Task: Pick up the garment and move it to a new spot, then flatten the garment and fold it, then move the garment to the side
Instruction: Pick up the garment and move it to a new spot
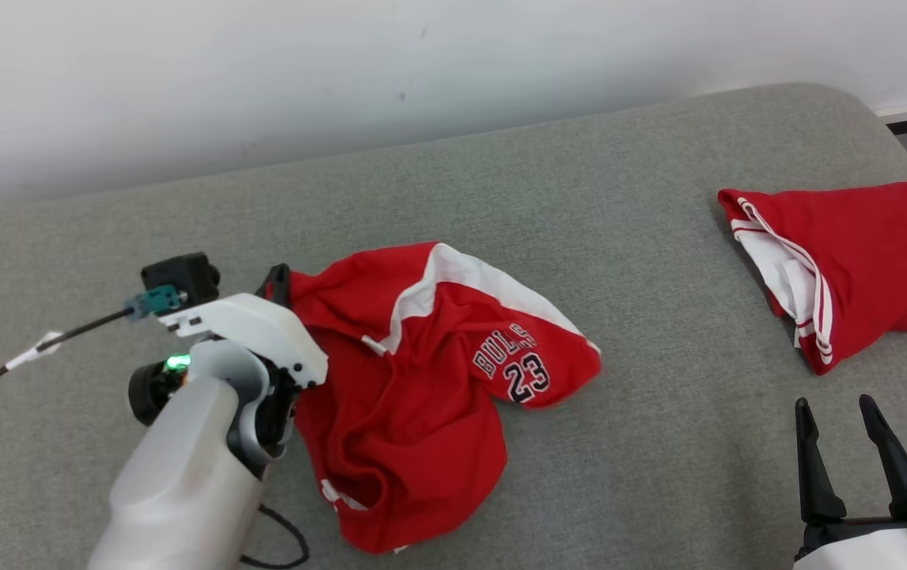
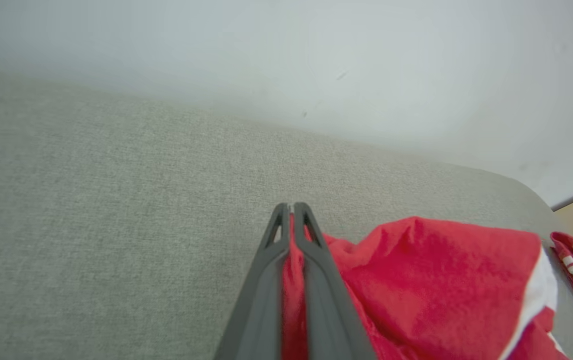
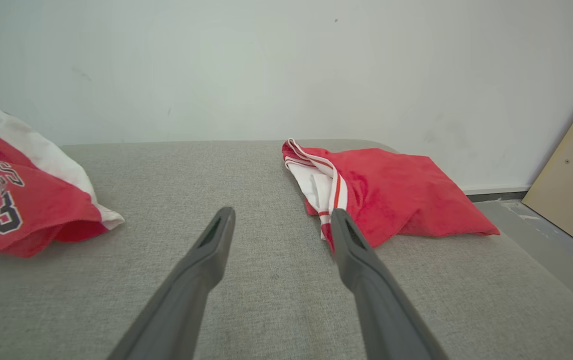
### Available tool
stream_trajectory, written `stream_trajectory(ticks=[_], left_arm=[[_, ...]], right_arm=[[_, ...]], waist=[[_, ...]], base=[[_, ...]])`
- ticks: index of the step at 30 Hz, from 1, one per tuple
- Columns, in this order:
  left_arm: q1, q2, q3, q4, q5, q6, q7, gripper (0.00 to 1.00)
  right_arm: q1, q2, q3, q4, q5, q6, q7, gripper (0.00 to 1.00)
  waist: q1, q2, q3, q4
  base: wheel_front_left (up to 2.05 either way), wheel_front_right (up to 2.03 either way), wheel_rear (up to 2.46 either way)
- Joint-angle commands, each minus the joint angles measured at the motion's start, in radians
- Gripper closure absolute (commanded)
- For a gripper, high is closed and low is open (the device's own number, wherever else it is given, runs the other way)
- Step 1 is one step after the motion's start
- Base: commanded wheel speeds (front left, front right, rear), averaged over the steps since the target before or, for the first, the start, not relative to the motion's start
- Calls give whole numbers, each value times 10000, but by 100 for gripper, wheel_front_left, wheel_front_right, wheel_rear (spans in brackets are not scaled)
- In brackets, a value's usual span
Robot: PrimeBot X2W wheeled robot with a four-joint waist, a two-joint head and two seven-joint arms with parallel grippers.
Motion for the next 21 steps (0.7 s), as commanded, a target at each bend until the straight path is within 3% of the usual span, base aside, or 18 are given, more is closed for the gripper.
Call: stream_trajectory(ticks=[1, 2, 3, 4, 5, 13, 17, 21], left_arm=[[-143, 104, -40, 269, 174, -32, -250, 100], [-168, 99, -70, 464, 253, -77, -456, 100], [-190, 88, -98, 649, 298, -96, -613, 73], [-206, 84, -135, 831, 372, -141, -770, 52], [-241, 82, -166, 968, 445, -155, -971, 2], [111, 89, -115, 1293, 546, -365, -2183, 0], [629, 206, -87, 600, 873, -565, -2472, 0], [1604, 266, 323, -609, 1230, -314, -2522, 0]], right_arm=[[-2, -94, -21, 34, -39, -28, 9, 0], [17, -101, -44, 40, -43, -28, 9, 0], [37, -104, -65, 45, -47, -28, 9, 0], [57, -113, -88, 52, -60, -28, 9, 0], [71, -122, -107, 48, -77, -28, 9, 0], [305, -156, -240, -44, -153, -28, 9, 0], [512, -208, -377, -124, -193, -28, 9, 0], [661, -267, -580, -231, -250, -28, 9, 0]], waist=[[0, 0, -62, -24], [0, 0, -96, -21], [0, 0, -136, -10], [0, 0, -176, 7], [0, 0, -217, 27], [0, 0, -718, 278], [0, 0, -999, 466], [0, 0, -1163, 710]], base=[[0, 0, 0], [0, 0, 0], [0, 0, 0], [0, 0, 0], [0, 0, 0], [0, 0, 0], [0, 0, 0], [0, 0, 0]])
